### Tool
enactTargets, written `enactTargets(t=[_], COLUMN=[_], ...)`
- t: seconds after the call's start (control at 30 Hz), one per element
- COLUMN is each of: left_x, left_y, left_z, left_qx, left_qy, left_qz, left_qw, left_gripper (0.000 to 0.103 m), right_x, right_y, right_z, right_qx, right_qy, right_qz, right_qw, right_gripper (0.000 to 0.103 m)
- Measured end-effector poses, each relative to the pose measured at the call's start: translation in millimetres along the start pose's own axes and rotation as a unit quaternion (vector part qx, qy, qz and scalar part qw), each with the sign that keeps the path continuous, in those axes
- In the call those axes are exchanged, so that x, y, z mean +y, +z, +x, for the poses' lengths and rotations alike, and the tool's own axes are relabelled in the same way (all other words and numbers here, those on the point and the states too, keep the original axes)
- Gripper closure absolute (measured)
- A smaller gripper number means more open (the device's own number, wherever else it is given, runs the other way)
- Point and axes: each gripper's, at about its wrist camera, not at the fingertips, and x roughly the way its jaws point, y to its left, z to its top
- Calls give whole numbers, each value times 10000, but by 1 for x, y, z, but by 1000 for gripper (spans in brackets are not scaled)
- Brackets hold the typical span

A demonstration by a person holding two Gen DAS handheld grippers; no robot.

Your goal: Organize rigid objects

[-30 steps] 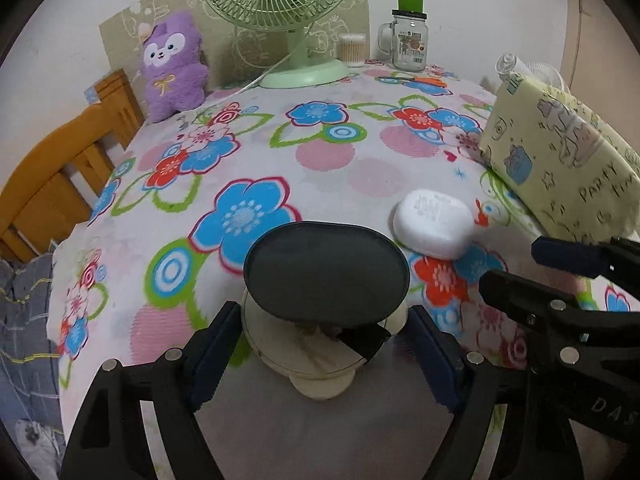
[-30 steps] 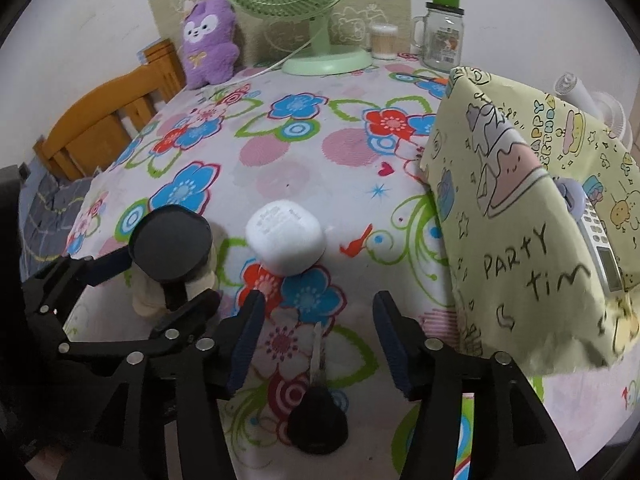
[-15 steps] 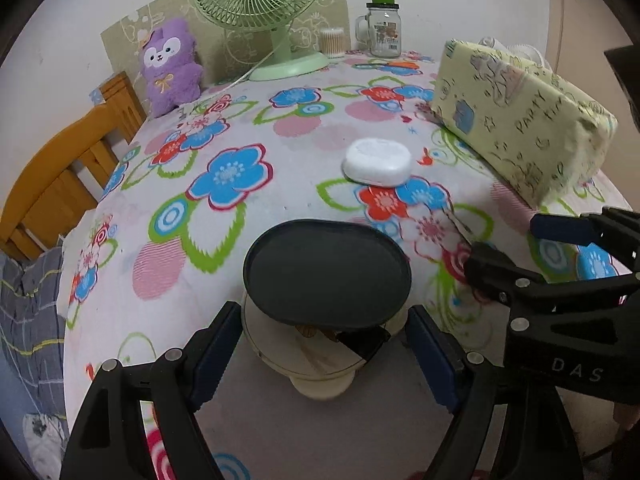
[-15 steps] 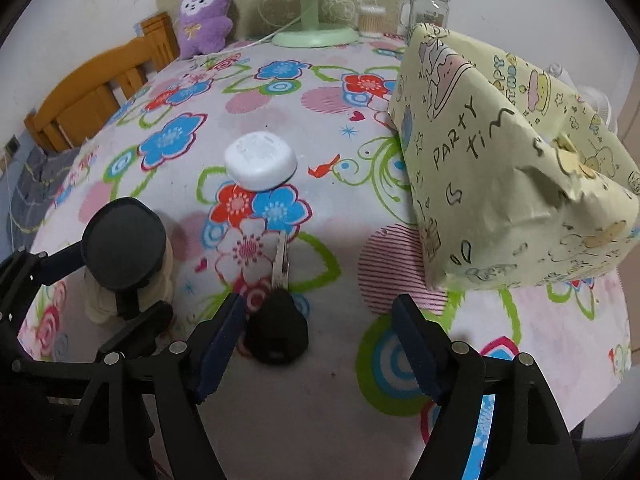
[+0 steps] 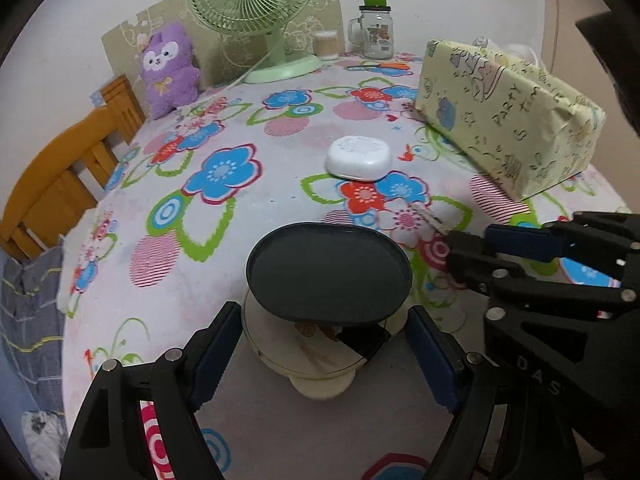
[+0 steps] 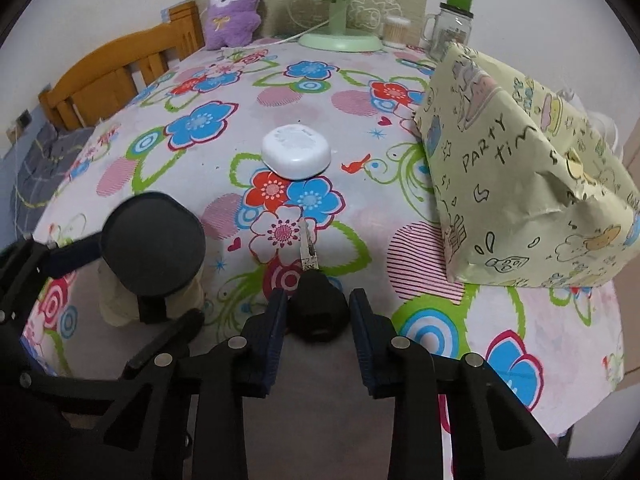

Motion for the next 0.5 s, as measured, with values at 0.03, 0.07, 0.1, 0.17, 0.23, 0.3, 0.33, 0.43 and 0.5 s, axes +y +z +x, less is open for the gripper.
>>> enactTargets(t=[0.03, 0.07, 0.1, 0.17, 0.23, 0.3, 0.33, 0.43, 0.5], left_x=[-1, -1, -1, -1, -3, -6, -7, -12, -14], left_y=[0, 1, 2, 4, 7, 9, 10, 14, 17], left_z=[0, 1, 1, 1, 0, 1, 1, 2, 2], left_qx=[1, 14, 15, 0, -11, -3, 10, 37, 42], left_qy=[-14, -16, -12, -19, -28, -21, -38, -79, -91], left_qz=[-6, -16, -23, -53, -52, -9, 4, 29, 12], left_qw=[10000, 10000, 10000, 10000, 10000, 10000, 10000, 10000, 9999], left_gripper=[19, 19, 19, 19, 19, 19, 19, 19, 19], right_x=[-1, -1, -1, -2, -5, -8, -9, -12, -14], right_y=[1, 1, 1, 2, 4, 7, 9, 15, 17], right_z=[0, -1, -1, -5, -9, -14, -16, -25, -30], right_qx=[15, 5, -8, -59, -91, -148, -184, -288, -313], right_qy=[25, 49, 48, 52, 112, 167, 191, 280, 389], right_qz=[3, 22, 23, 33, 56, 97, 109, 145, 147], right_qw=[10000, 10000, 10000, 10000, 9999, 9997, 9996, 9991, 9986], right_gripper=[69, 69, 69, 69, 69, 69, 69, 69, 69])
